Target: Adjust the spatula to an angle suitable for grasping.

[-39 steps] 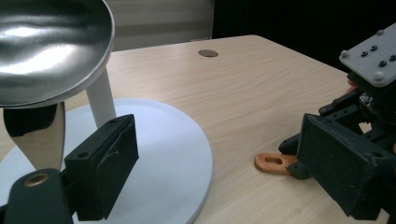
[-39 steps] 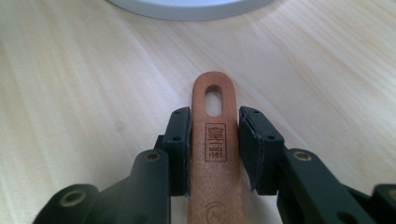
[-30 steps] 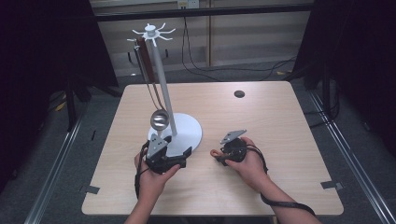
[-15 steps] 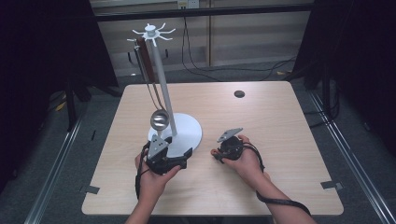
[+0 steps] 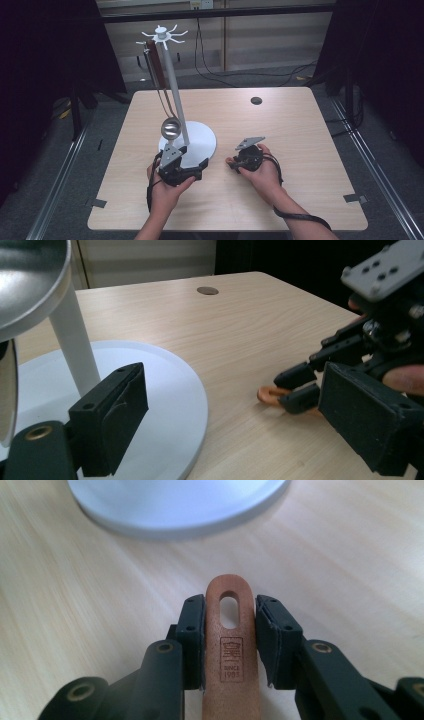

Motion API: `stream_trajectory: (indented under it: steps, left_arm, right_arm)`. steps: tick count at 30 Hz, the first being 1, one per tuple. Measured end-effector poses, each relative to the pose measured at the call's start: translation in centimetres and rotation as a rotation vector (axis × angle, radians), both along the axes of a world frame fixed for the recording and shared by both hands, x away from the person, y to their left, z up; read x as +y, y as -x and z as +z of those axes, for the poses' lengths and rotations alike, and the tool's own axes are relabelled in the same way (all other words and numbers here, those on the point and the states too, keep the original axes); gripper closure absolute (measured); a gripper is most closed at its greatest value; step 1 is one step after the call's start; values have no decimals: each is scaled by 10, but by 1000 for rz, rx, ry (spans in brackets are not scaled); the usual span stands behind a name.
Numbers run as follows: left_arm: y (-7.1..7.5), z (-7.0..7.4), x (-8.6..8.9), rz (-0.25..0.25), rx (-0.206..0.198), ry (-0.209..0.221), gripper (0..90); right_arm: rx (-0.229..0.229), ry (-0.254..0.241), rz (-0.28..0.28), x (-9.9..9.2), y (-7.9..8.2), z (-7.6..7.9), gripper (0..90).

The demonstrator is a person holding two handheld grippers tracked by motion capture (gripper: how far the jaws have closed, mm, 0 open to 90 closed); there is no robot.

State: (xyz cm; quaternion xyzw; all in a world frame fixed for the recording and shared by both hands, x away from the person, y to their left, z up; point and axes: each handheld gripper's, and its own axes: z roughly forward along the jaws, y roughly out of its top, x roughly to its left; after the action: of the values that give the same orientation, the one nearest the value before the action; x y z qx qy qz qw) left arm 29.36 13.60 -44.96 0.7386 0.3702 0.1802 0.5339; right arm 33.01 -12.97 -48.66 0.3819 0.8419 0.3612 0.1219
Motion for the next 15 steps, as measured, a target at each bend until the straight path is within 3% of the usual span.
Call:
stream_trajectory:
  steps: [1,3,7,8,11,15]
  left_arm:
    - [0,0,-1,-5,3,11,115]
    - [2,2,-4,-12,10,14,114]
    - [3,3,-8,-26,14,40,118]
    - [3,3,-8,-26,14,40,120]
    - [2,4,-11,-35,20,62,134]
    - [2,4,-20,-71,26,86,168]
  right_arm:
    - [-16,-56,-32,-5,1,8,668]
    - [-48,-116,-50,-12,3,15,668]
    - [-98,-201,-102,-28,5,28,668]
    - [-98,-201,-102,-28,5,28,668]
    - [-145,-280,-138,-42,8,40,668]
    - [-189,-333,-141,-47,12,52,668]
